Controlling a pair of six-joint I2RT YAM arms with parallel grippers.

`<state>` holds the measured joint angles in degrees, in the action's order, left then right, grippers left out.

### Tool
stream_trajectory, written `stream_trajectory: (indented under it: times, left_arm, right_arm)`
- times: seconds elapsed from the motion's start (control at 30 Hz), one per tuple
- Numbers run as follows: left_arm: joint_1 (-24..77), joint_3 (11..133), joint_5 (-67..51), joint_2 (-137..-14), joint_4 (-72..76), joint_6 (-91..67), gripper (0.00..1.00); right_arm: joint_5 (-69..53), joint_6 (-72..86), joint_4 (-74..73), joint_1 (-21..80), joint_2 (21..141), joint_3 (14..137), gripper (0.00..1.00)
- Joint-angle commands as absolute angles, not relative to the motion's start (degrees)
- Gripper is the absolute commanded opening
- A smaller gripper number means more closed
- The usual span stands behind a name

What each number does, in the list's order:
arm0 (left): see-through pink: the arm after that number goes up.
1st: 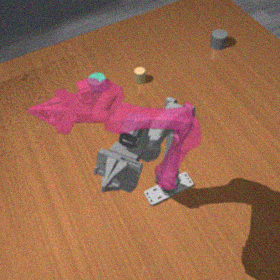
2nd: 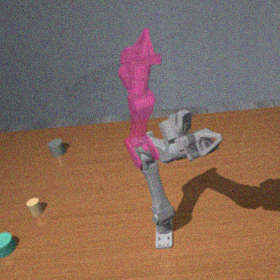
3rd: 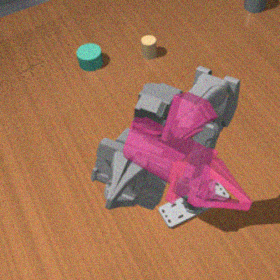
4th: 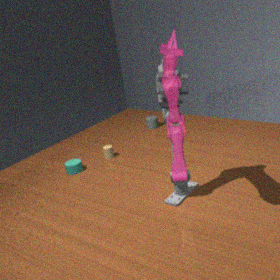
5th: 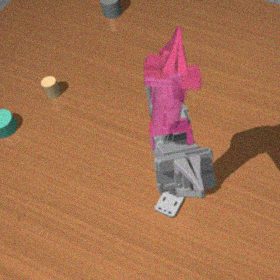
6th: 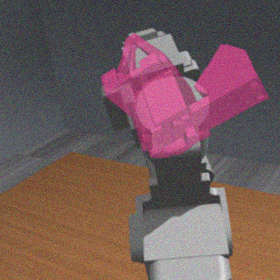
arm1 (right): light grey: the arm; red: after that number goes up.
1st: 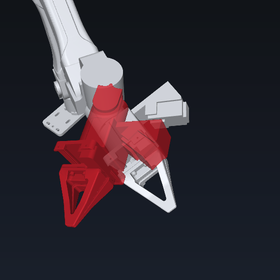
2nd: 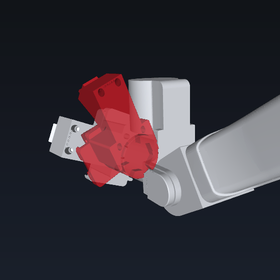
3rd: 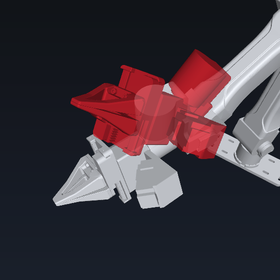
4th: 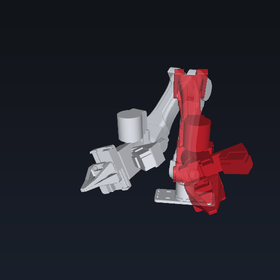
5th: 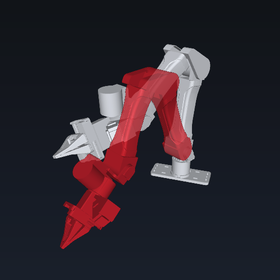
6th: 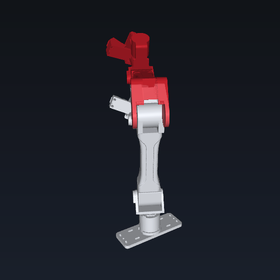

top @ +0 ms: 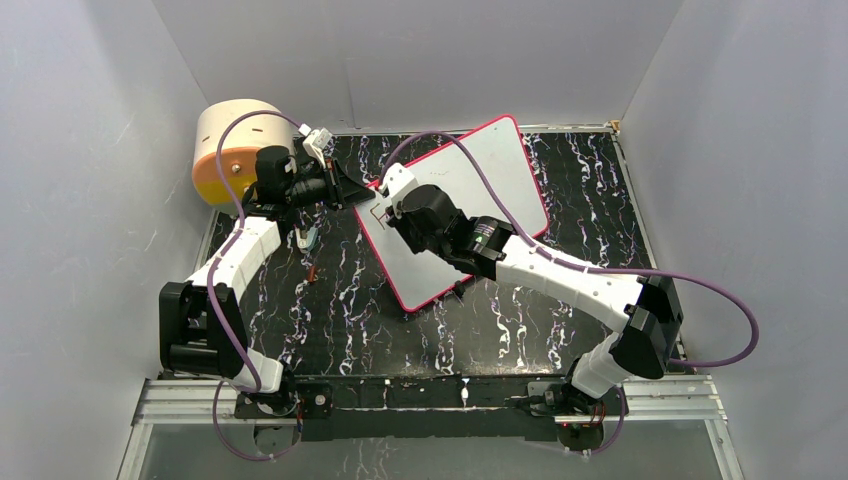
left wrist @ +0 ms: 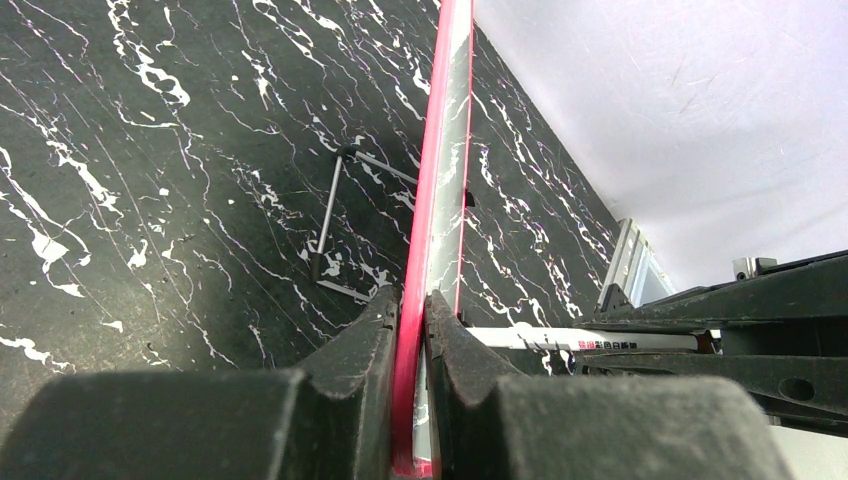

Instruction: Write a sentence on the whiteboard

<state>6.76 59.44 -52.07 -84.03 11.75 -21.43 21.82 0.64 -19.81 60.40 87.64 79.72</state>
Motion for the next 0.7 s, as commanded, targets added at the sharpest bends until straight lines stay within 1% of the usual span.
stream_trajectory:
  times: [0.0,0.67]
  left_arm:
    - [7.47,60.17,-49.99,-84.64,8.01,-19.34,0.00]
    - [7.47,60.21,-49.97,-84.95,7.75,-19.16,0.00]
  right_arm:
    - [21.47,0.48,-22.02,60.10,87.10,79.90,0.00]
    - [22.99,0.09,-23.82,59.52,86.03,78.92,0.00]
